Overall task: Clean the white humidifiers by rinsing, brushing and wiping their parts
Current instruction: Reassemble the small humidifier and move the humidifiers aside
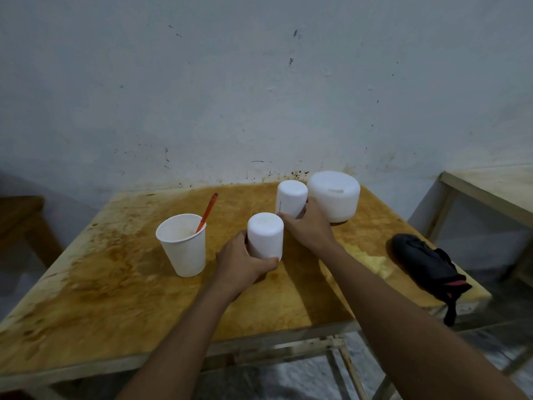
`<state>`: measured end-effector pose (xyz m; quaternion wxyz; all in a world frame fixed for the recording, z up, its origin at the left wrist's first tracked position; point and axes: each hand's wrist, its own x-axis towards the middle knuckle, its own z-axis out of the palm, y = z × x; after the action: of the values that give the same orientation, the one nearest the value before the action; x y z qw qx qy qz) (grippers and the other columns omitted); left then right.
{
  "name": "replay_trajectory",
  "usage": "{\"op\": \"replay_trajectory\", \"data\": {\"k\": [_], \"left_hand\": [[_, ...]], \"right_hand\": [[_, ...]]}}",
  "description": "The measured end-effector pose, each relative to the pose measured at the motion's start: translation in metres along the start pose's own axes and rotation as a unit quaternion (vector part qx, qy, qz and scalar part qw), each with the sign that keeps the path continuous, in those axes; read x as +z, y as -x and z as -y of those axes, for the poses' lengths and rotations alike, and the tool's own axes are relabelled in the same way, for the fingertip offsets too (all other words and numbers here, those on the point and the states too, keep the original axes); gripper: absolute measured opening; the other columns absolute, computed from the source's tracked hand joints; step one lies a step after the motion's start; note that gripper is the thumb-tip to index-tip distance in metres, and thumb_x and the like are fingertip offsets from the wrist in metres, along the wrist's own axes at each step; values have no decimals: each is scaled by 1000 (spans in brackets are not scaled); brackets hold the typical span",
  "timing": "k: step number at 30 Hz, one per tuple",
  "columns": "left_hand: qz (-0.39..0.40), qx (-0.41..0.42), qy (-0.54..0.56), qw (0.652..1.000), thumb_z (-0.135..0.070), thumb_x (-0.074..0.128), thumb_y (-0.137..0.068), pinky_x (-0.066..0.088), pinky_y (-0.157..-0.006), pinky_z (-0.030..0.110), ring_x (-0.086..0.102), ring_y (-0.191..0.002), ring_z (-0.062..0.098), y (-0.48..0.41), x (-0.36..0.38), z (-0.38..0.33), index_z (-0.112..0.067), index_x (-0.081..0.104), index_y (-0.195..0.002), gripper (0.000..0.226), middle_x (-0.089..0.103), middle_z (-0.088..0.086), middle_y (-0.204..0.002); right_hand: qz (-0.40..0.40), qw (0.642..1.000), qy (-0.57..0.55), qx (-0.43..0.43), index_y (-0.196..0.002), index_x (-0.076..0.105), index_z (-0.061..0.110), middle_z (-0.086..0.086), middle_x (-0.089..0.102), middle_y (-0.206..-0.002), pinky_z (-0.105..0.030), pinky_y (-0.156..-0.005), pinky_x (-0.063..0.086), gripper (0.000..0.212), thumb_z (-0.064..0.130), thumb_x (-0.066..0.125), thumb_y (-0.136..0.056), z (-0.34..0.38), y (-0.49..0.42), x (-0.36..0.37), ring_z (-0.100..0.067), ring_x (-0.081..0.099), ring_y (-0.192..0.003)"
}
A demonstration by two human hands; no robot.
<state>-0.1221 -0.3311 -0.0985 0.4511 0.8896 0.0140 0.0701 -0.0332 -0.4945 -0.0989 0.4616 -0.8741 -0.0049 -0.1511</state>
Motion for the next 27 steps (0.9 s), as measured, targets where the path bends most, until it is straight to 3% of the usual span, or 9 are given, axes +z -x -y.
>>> {"op": "replay_trajectory", "data": {"k": [4,10,13,17,22,27], "left_hand": [[8,9,4,1000,-39,88,-66,50,-101,44,52,-123,19,14,-11,-3,-23,43,-141,89,55,-1,-137],[1,38,13,999,-36,86,-71,49,-94,34,51,-108,9,46,-40,-11,-23,45,-138,79,56,-5,-132],[8,53,18,998,-32,87,-70,51,-93,35,54,-109,12,68,-65,-14,-22,49,-135,76,58,-5,-127],[8,59,29,998,-27,88,-69,48,-80,23,58,-105,13,98,-103,-8,-20,51,-132,73,59,-8,-117],[-34,35,-2,999,-31,89,-68,46,-74,19,57,-102,11,125,-146,16,-22,51,-130,73,58,-10,-115],[-100,-18,-21,995,-30,88,-69,46,-81,29,53,-103,15,142,-188,51,-14,51,-133,75,59,1,-126]], "right_hand": [[1,1000,-8,-6,-129,46,16,-1,60,-122,-24,-71,46,65,42,77,-79,12,23,-16,-11,53,-97],[5,999,-45,-26,-132,46,17,8,54,-113,-12,-62,38,66,39,79,-79,38,73,-34,-8,52,-97],[12,997,-64,-37,-132,48,17,11,54,-108,-12,-60,38,66,41,79,-78,54,100,-41,-2,52,-89],[29,995,-68,-64,-134,48,19,6,59,-114,-14,-59,39,69,46,77,-78,80,134,-41,-1,53,-86],[88,990,-59,-92,-137,44,21,10,55,-112,-11,-56,37,73,49,76,-78,114,167,-16,5,51,-80],[152,980,-78,-107,-138,42,24,12,52,-115,-13,-60,41,73,48,77,-78,148,185,38,-6,54,-94]]}}
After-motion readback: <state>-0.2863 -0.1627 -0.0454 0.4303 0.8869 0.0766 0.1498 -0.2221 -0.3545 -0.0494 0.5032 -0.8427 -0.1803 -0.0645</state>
